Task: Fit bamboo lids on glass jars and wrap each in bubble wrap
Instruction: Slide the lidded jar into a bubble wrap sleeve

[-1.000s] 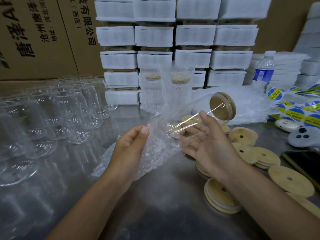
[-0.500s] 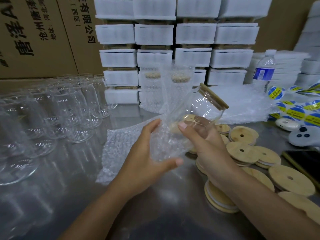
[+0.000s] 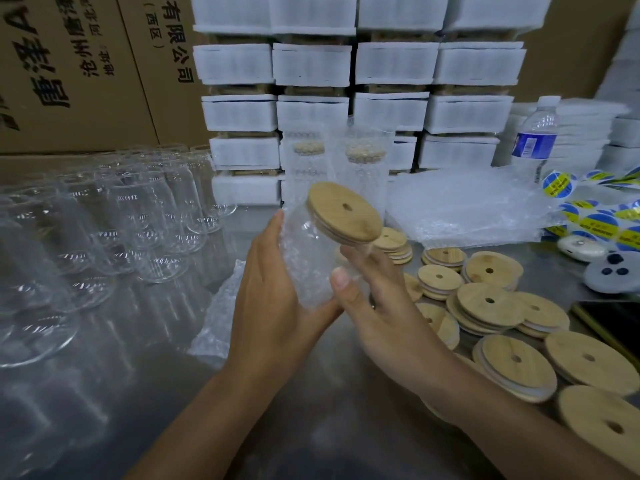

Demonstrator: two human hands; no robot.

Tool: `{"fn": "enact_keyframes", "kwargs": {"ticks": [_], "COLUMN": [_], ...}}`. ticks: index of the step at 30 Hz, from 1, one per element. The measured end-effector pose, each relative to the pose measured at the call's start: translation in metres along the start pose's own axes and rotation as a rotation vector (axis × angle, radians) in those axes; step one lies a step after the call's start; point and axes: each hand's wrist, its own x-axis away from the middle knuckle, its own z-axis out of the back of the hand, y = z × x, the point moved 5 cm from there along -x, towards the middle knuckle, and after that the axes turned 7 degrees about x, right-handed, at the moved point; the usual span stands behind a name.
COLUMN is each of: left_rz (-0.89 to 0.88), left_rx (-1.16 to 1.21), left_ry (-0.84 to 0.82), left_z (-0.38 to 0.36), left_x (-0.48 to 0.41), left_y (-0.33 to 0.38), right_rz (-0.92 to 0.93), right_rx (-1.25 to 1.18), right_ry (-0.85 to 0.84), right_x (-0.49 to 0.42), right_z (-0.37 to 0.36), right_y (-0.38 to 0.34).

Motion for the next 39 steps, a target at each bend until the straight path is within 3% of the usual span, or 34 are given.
{"fn": "enact_keyframes", "kwargs": {"ticks": [5,10,16,19,24,32,39], "left_rz": [0.065,0.118,0.258,0.305,0.292,0.214,0.162], "left_rx": [0.242,0.434,0.69,0.774,0.829,0.878,0.749], "left_ry": [0.132,0.145,0.188,0.17,0.091,-0.039,-0.082], "left_z": [0.013,0.018,0.022,0.02,0.016,0.005,-0.004], "left_x": [-0.005,-0.01,-0.015,-0.014,-0.012,-0.021,-0.03], "left_y": [-0.002,-0.008,-0.026,-0.029,-0.022,0.0,0.021], "right_rz": [0.034,0.131,0.194,0.153,0.193,0.196,0.222], "right_rx": [-0.014,-0.099,-0.091,-0.147,-0.236,-0.209,-0.24], "right_ry": [-0.026,-0.137,0.036,0.007,-0.112,0.047,0.134], "right_x": [-0.005,-0.005,-0.004,-0.007,-0.003,-0.005,-0.008], "right_z": [0.005,0.004,0.009,0.004,-0.006,0.003,0.017], "right_y": [-0.001,-0.002,-0.002,0.002,-0.008,-0.015,-0.016]}}
